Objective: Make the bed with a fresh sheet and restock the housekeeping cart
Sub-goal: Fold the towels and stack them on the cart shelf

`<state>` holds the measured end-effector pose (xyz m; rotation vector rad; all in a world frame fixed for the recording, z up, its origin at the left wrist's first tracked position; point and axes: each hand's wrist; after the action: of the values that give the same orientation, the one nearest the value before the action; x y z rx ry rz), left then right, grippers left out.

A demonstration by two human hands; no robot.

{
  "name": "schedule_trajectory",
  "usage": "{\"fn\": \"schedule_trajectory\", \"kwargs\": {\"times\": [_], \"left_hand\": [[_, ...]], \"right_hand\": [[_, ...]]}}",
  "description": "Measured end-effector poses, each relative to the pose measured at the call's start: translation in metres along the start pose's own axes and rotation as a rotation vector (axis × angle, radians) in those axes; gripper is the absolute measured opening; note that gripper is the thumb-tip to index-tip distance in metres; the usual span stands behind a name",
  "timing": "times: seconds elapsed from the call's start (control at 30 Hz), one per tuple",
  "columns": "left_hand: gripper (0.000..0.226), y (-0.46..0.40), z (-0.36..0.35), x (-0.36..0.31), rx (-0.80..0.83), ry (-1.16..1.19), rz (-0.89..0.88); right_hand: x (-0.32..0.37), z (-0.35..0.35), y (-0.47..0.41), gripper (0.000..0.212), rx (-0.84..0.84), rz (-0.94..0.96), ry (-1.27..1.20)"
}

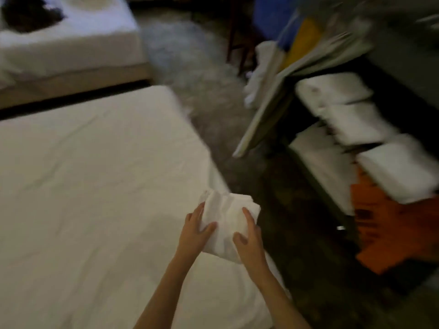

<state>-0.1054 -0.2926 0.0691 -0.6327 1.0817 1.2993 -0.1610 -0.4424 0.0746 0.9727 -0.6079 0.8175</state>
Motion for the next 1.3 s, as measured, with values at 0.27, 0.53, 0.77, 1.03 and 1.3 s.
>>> {"fn": "schedule_trajectory", "kwargs": {"times": [0.27, 0.53, 0.77, 1.03, 1.3], "left_hand": [[0.092, -0.104, -0.189, -0.195, 0.258, 0.13, -0.313], [0.032, -0.192, -0.354, -0.317, 0.283, 0.103, -0.41], [0.034, -0.242, -0.435, -0.327, 0.36, -0.046, -0.385], [0.049, -0.199, -0.448, -0.311, 0.147, -0.069, -0.1], [0.059, -0.197, -0.446, -0.32, 0.136, 0.188, -0.1]], "right_hand": [[-0.009, 0.266, -0.067, 0.067, -0.387, 0.048, -0.018], [-0.051, 0.448, -0.138, 0.061, -0.525, 0.033, -0.1], [-0.099, 0.493, -0.18, 0.063, -0.449, -0.069, -0.103], [-0.101, 0.487, -0.176, 0.046, -0.472, -0.131, -0.127], [-0.069, 0.477, -0.173, 0.045, -0.626, -0.044, -0.223]]}}
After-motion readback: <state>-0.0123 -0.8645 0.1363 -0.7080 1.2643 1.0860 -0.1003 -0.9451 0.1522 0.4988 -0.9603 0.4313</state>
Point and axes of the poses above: each hand's wrist, its own y-axis away from the middle knuckle, its own z-axis out of the back of the hand, x = y × z, and after that the axes turned 9 degrees about -z, right-handed
